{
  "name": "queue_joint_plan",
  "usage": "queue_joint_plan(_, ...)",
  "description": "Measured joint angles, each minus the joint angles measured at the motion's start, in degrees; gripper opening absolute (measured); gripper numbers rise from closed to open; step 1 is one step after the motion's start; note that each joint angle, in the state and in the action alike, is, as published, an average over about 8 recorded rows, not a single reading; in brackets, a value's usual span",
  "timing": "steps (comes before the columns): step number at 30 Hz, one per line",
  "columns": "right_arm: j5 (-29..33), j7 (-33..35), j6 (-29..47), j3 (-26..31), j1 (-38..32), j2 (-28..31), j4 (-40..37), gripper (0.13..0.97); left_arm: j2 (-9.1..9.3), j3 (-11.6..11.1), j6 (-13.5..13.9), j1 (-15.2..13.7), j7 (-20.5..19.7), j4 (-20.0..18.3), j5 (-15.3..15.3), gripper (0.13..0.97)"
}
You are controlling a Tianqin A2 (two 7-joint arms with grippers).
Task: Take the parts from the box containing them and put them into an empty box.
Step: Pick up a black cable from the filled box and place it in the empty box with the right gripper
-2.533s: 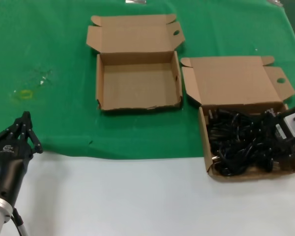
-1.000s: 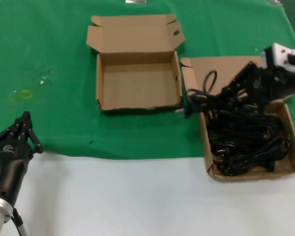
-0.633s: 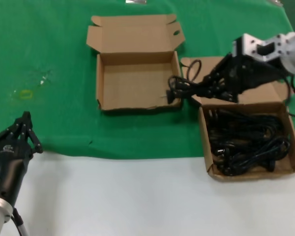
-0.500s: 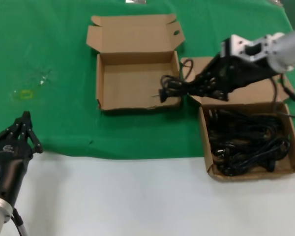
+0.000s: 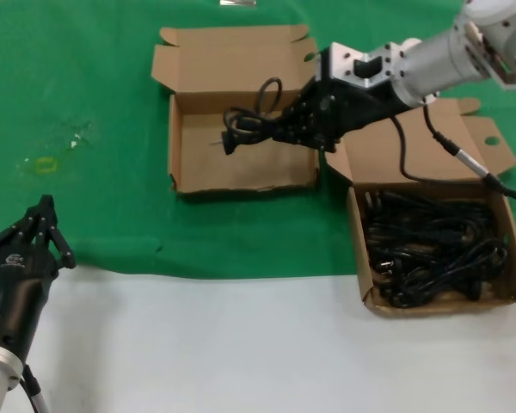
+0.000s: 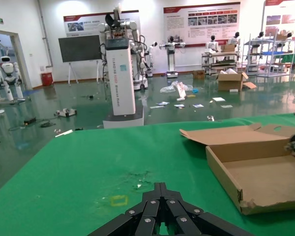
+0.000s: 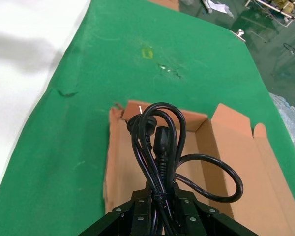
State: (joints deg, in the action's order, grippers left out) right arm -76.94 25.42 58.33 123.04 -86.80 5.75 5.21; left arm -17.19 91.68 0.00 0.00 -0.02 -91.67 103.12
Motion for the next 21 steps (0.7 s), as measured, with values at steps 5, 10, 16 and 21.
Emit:
queue_joint_plan(5,0.4,-0.7,-1.8,0.1,-1.4,-2.7,-3.1,0.218,0.00,0.0,0.0,0.0,0.0,0.0,0.0,0.144)
queue_joint_plan(10,0.2,-2.7,-3.8,1.4,-1.3,-4.6,-3.6,0.218,0.00,0.0,0.0,0.0,0.0,0.0,0.0,0.144)
queue_joint_plan(16,-5.5,-4.9,-7.1,8.0,-0.2,-5.5,-1.8,0.218,0.00,0.0,0.0,0.0,0.0,0.0,0.0,0.144)
queue_joint_plan(21,-14.6,-6.5,-10.4,17.6,0.6,-5.7,0.2,0.217,0.00,0.0,0.0,0.0,0.0,0.0,0.0,0.144)
